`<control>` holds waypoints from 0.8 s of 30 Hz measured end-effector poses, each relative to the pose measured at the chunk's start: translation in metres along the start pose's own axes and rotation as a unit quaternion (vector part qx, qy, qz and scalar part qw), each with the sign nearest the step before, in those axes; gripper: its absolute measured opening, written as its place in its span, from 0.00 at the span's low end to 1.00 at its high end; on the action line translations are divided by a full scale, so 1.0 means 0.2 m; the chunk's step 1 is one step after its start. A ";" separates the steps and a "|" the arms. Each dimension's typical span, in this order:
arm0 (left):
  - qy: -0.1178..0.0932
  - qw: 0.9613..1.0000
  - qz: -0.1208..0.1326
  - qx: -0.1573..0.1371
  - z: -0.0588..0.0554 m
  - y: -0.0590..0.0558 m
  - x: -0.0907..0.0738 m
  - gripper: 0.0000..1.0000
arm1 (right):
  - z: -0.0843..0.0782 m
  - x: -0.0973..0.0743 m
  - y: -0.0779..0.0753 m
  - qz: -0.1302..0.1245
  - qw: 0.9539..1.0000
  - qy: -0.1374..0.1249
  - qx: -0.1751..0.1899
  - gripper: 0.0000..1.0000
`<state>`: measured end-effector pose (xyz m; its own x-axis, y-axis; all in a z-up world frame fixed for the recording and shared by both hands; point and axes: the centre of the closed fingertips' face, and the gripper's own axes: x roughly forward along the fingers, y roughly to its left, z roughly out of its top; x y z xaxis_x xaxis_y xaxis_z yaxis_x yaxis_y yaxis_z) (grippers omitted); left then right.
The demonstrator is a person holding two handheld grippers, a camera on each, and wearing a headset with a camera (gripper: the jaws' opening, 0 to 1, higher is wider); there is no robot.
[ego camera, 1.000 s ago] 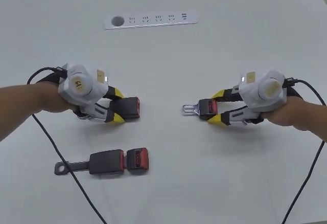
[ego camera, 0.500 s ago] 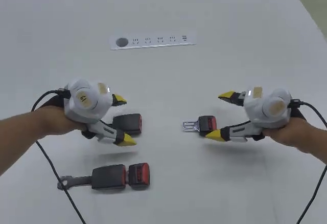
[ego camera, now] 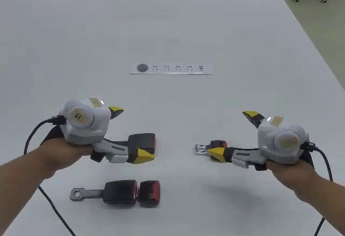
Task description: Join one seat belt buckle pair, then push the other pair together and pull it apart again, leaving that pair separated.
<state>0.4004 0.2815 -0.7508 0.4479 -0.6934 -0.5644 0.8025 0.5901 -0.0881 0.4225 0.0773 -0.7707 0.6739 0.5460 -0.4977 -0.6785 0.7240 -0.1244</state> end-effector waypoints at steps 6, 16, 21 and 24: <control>-0.047 0.997 0.042 -0.043 0.00 -0.04 -0.14 1.00 | 0.05 -0.07 0.08 -0.011 1.000 -0.015 0.016 0.91; -0.057 0.992 0.092 -0.069 -0.09 -0.14 -0.37 1.00 | 0.11 -0.17 0.20 -0.012 0.999 -0.040 0.019 0.95; -0.058 0.991 0.100 -0.072 -0.15 -0.20 -0.47 1.00 | 0.12 -0.21 0.26 -0.006 0.998 -0.050 0.025 0.96; -0.056 0.992 0.096 -0.067 -0.18 -0.22 -0.52 1.00 | 0.12 -0.24 0.31 -0.005 0.998 -0.054 0.029 0.98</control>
<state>0.3042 0.3419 -0.7175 0.6341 -0.6007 -0.4869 0.6425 0.7596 -0.1005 0.3559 0.1065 -0.7340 0.7107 0.5783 -0.4007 -0.6554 0.7512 -0.0782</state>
